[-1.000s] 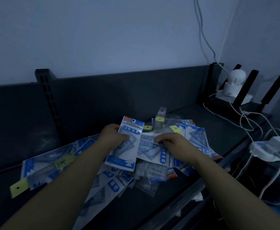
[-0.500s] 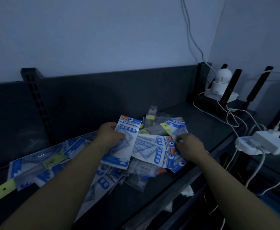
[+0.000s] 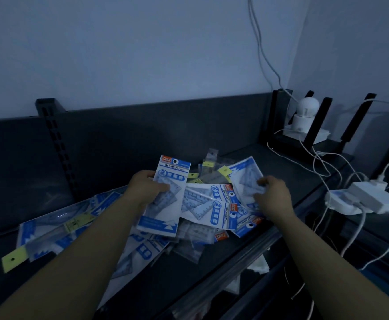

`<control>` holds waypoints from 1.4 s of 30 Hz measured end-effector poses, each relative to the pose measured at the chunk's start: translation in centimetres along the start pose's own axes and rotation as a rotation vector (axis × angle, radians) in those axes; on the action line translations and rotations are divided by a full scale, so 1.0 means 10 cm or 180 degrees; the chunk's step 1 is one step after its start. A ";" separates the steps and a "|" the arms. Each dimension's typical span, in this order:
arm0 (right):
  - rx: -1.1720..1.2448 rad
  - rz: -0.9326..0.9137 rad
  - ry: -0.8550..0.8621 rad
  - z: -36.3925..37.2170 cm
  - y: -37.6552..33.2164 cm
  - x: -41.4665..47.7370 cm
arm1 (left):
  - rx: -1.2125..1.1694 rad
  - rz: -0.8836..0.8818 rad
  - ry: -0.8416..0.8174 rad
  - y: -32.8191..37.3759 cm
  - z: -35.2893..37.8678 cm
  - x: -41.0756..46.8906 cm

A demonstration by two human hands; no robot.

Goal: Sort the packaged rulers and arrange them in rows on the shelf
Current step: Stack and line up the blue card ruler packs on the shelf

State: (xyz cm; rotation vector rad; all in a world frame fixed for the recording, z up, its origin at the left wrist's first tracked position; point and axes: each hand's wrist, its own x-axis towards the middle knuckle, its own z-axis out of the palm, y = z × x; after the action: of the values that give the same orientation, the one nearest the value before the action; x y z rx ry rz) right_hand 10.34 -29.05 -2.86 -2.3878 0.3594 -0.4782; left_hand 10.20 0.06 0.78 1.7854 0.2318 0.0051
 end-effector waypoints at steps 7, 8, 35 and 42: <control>0.1651 0.0032 0.0330 -0.22 -0.25 -0.15 | 0.0074 -0.0140 -0.0069 -0.04 -0.03 -0.04; 0.1772 0.0101 0.0119 -0.21 -0.30 -0.18 | 0.0076 -0.0138 -0.0086 -0.04 -0.02 -0.05; 0.1448 -0.0747 -0.1977 0.24 -1.19 -0.68 | -0.1597 0.0058 0.0025 -0.22 -0.63 -0.54; 0.1308 -0.1145 -0.1910 0.39 -1.81 -1.08 | -0.1502 0.0027 0.0577 -0.34 -1.26 -0.88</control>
State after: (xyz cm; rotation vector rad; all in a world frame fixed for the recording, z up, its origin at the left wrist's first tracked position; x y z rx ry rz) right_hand 4.63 -9.43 3.73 -2.0607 -0.4053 0.0308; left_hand -0.59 11.50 1.48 1.3155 0.3242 0.2121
